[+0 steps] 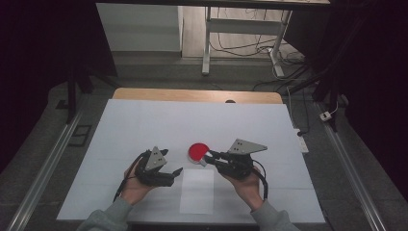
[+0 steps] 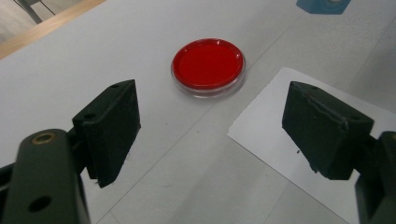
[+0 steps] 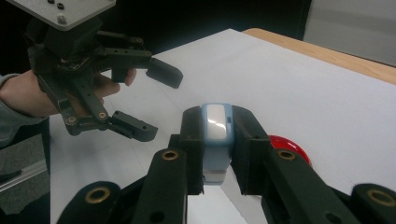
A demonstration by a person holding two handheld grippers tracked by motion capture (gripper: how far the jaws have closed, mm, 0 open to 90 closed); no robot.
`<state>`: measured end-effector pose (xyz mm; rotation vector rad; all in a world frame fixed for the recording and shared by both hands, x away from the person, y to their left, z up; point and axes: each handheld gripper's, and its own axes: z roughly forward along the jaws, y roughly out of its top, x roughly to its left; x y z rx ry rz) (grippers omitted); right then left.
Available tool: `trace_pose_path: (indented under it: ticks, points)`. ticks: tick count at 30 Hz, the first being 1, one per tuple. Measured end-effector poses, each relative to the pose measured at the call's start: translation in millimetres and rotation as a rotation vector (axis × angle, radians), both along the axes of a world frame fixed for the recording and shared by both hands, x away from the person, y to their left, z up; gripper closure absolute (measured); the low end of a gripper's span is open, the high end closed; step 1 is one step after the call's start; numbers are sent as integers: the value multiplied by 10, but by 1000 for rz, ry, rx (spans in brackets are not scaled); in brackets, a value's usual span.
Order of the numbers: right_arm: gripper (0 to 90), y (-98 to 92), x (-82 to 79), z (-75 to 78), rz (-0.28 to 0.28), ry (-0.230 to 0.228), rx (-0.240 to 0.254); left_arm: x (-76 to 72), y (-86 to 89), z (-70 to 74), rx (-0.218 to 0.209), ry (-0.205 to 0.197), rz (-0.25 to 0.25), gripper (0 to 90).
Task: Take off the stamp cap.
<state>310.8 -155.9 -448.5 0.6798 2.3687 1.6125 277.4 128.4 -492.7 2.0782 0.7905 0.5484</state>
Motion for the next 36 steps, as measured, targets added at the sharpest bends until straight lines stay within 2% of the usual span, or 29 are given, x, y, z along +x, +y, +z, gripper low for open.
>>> trace_pose_path:
  ticks: [36]
  points:
    - [748, 25, 4, -39, -1, 7, -8, 78, -322, 35, 19, 2, -72, 193]
